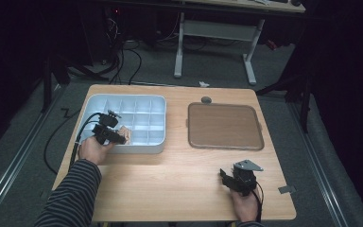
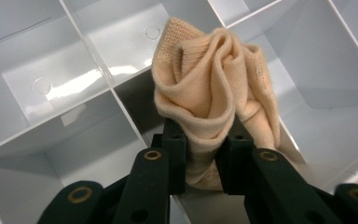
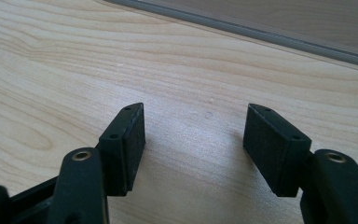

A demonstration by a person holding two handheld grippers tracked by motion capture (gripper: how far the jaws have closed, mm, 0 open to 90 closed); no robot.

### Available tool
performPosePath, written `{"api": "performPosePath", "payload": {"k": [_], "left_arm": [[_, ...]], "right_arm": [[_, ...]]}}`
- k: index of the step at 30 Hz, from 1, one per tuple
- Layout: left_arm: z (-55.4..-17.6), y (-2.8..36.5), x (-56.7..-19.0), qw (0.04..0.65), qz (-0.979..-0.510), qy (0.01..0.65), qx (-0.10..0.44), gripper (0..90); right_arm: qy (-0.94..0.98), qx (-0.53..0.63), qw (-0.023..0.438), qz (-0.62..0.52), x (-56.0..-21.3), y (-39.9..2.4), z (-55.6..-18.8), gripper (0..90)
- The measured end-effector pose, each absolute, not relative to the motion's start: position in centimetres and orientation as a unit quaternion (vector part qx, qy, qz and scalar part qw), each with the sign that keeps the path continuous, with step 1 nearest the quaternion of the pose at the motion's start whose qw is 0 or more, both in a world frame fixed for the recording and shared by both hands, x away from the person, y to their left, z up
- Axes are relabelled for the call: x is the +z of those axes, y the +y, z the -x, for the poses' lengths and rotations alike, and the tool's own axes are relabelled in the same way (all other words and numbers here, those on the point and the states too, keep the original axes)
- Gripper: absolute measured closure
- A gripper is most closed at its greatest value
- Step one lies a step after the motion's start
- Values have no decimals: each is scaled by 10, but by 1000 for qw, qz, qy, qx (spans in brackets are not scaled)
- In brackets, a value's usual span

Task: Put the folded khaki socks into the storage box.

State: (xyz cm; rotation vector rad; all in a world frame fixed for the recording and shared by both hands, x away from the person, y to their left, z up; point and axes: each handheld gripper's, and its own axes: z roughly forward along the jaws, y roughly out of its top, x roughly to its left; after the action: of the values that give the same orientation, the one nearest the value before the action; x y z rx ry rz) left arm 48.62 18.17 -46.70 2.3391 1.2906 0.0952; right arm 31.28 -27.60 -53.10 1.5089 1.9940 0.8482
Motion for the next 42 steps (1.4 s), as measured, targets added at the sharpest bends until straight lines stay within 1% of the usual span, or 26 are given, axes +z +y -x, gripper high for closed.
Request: {"api": "performPosePath", "payload": {"k": [3, 7, 9, 12, 17, 19, 22, 24, 26, 29, 33, 39, 42], "left_arm": [[-484, 183, -465, 245, -847, 471, 34, 702], [-482, 184, -459, 262, -839, 475, 39, 599], [-481, 185, -456, 265, -838, 475, 47, 568], [-480, 186, -455, 268, -835, 477, 54, 559], [-480, 188, -450, 294, -820, 486, 70, 546], [-479, 188, -447, 305, -815, 487, 75, 553], [-480, 190, -446, 317, -807, 491, 80, 592], [-481, 190, -446, 314, -808, 491, 86, 660], [-482, 191, -447, 313, -808, 492, 82, 751], [-484, 190, -450, 307, -810, 494, 77, 810], [-487, 187, -457, 286, -817, 496, 75, 826], [-491, 184, -463, 276, -819, 499, 68, 831], [-493, 182, -469, 258, -826, 497, 67, 831]], "right_arm": [[732, 311, 248, -553, -531, -276, -313, 388], [731, 312, 248, -553, -531, -276, -313, 388], [732, 312, 248, -553, -531, -276, -313, 388], [731, 312, 248, -553, -531, -276, -313, 388], [731, 312, 248, -553, -531, -276, -313, 388], [731, 312, 248, -553, -531, -276, -313, 389], [731, 312, 248, -553, -531, -276, -313, 388], [731, 312, 248, -553, -531, -276, -313, 389], [731, 312, 248, -554, -531, -276, -313, 389], [731, 312, 248, -554, -531, -276, -313, 389], [731, 312, 248, -554, -531, -276, -313, 389], [731, 311, 248, -554, -531, -276, -313, 389], [731, 311, 248, -554, -531, -276, -313, 388]]}}
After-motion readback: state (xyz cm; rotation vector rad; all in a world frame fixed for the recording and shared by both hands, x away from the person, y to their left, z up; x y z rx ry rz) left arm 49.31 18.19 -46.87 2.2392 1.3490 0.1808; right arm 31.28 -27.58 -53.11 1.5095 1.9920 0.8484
